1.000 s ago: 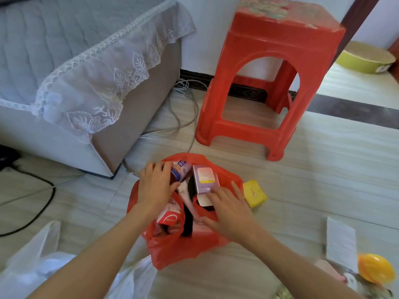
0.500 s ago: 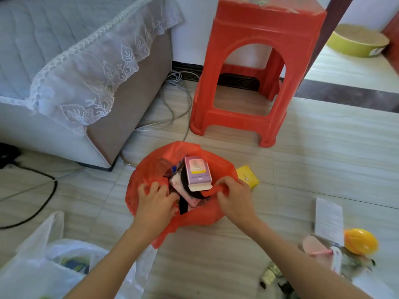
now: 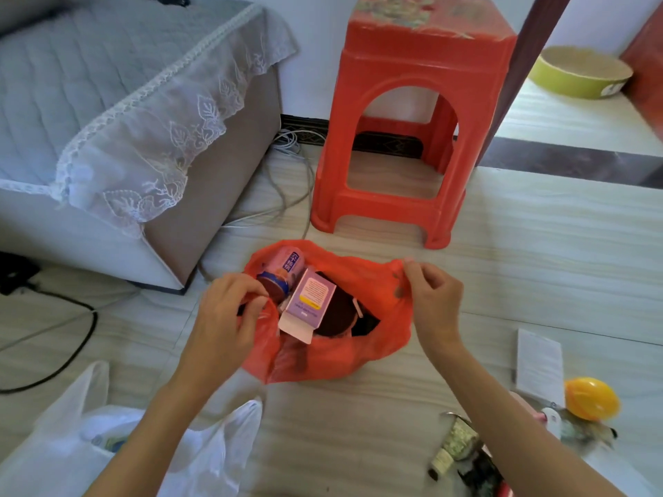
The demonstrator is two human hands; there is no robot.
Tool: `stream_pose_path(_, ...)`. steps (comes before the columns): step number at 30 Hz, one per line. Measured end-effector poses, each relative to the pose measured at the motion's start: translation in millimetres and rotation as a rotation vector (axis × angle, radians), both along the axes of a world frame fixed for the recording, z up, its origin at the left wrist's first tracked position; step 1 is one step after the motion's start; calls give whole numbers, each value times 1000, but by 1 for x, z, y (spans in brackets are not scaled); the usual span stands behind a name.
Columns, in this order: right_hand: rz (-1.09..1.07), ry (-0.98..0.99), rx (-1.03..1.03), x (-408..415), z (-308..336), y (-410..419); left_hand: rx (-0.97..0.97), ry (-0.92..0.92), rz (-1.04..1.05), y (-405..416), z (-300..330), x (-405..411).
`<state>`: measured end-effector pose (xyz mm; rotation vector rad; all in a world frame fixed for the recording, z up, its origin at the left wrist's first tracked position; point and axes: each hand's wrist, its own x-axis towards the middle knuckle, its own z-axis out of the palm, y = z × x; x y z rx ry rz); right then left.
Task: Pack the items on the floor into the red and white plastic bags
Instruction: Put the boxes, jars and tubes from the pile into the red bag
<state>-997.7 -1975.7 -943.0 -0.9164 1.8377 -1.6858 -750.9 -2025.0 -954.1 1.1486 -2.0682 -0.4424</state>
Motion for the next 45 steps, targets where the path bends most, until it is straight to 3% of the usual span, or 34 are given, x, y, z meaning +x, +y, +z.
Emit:
stream_pose_path(7, -95, -112, 230, -47, -49, 36, -106, -183, -159, 34, -3, -23)
stream_pose_path(14, 38, 206, 864, -83, -135, 146, -298, -279, -574, 94, -23, -108)
stream_pose_path(18, 190, 406, 942, -98, -163, 176, -341, -615, -695, 95, -37, -170)
stream_pose_path(21, 486, 634, 998, -99, -179, 185, -374, -908, -751, 77, -56, -213)
stream_pose_path(23, 626, 779, 1035, -101, -193, 189, -288, -1057, -668, 62, -66, -240)
stream_pose_path(26, 691, 931, 1079, -108, -205, 189, 175, -1146, -519, 37, -91, -269)
stream_pose_path(28, 692, 966, 1107, -111, -210, 184, 295, -1147, -439, 25, -113, -274)
stream_pose_path(31, 638, 971, 1138, -112, -219, 177, 331, -1174, -347, 7, -139, -266)
stream_pose_path(33, 559, 983, 1048, -114, -228, 172, 333, -1171, -307, -2, -146, -264)
stream_pose_path(36, 460, 976, 1064, -114, -224, 163, 348, -1191, -335, -7, -151, -271)
stream_pose_path(40, 447, 739, 1150, -110, -221, 153, 335, -1247, -370, 0, -159, -271)
stream_pose_path(45, 377, 504, 1068, -118, -217, 142, 142, -975, -445, 17, -156, -259)
